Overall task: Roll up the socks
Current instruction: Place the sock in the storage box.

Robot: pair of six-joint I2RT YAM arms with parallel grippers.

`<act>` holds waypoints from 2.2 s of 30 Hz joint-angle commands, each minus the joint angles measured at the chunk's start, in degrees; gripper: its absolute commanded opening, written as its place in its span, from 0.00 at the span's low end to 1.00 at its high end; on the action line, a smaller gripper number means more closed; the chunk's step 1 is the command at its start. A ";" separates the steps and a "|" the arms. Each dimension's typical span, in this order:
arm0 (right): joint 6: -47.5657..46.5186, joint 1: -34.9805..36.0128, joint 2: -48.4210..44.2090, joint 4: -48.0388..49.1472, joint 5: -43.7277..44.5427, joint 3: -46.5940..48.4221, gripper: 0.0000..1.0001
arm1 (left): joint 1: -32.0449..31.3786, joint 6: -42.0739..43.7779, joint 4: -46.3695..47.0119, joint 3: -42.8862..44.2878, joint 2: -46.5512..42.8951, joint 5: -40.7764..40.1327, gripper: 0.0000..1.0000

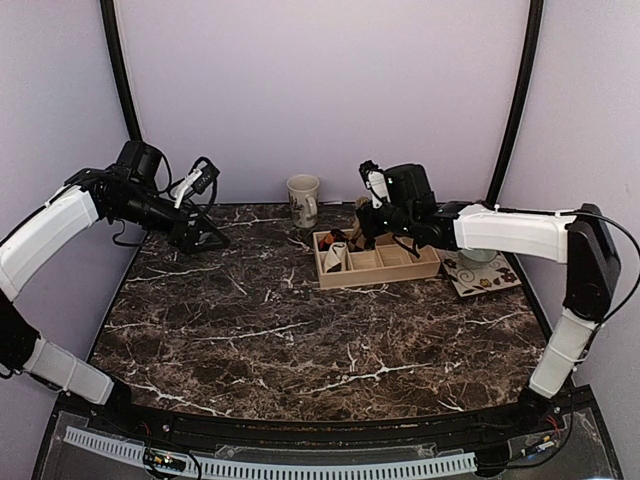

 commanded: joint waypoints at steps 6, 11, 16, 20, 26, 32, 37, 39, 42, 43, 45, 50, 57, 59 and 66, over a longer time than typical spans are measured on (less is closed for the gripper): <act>-2.67 -2.97 11.77 0.38 5.90 6.26 0.00 | 5.06 4.37 -6.53 -1.07 3.39 -8.97 0.99; -1.62 -3.09 13.81 1.23 5.54 5.33 0.00 | 5.39 3.39 -1.71 -4.48 2.79 -11.86 0.99; -1.36 -3.09 15.97 4.12 7.01 4.74 0.00 | 5.52 3.87 -0.87 -5.41 2.66 -12.19 0.99; -1.46 -3.13 18.01 5.72 8.49 5.28 0.00 | 5.60 4.15 -0.10 -6.21 1.91 -12.78 0.99; -0.39 -3.17 20.50 5.58 9.74 5.93 0.00 | 6.16 4.35 0.32 -6.15 1.09 -13.24 0.99; 1.17 -3.17 21.35 5.06 12.06 4.46 0.00 | 7.53 4.12 0.92 -5.65 0.54 -13.26 0.99; 1.25 -3.17 22.17 3.56 13.68 3.97 0.00 | 9.48 4.04 0.27 -4.06 0.46 -12.58 0.99; 1.00 -3.06 22.08 2.79 14.45 3.73 0.00 | 9.66 4.13 0.23 -4.11 0.16 -12.49 0.99; 0.38 -3.08 20.51 3.13 14.91 2.09 0.00 | 9.77 4.21 0.50 -4.47 -0.25 -12.67 0.99; -0.49 -2.90 19.98 3.46 14.38 1.55 0.00 | 9.77 4.21 0.66 -4.48 -0.34 -12.67 0.99; -1.74 -2.06 18.76 2.59 16.81 1.37 0.00 | 9.94 4.18 0.79 -4.48 -0.35 -12.67 0.99; -3.87 -1.68 13.71 4.17 16.01 -0.97 0.00 | 10.11 4.01 1.31 -4.66 -0.23 -12.49 0.99; -4.97 -0.91 16.19 3.23 12.74 1.34 0.03 | 10.63 3.55 1.68 -4.84 -0.60 -12.25 0.99; -5.00 -0.65 17.52 3.22 12.23 2.18 0.02 | 10.72 3.63 1.60 -4.92 -0.79 -12.23 0.99; -4.65 0.02 21.94 1.86 10.88 5.83 0.04 | 11.51 3.91 1.79 -5.35 -1.03 -12.32 0.99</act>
